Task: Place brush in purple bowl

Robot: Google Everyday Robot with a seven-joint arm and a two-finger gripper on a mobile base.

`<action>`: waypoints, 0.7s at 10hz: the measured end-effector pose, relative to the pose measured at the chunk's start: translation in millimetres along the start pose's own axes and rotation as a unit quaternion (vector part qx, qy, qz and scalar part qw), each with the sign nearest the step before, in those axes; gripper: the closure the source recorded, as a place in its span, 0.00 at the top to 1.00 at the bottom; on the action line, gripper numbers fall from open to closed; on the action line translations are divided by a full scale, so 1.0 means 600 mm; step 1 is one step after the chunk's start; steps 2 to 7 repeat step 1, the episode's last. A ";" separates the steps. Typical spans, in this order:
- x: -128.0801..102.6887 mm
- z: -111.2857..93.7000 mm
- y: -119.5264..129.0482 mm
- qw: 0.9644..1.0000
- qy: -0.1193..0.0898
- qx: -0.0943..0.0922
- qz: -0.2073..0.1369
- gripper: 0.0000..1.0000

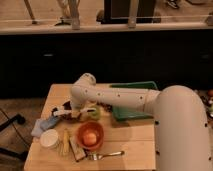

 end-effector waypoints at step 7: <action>-0.001 0.001 0.001 1.000 0.000 -0.001 -0.002 0.80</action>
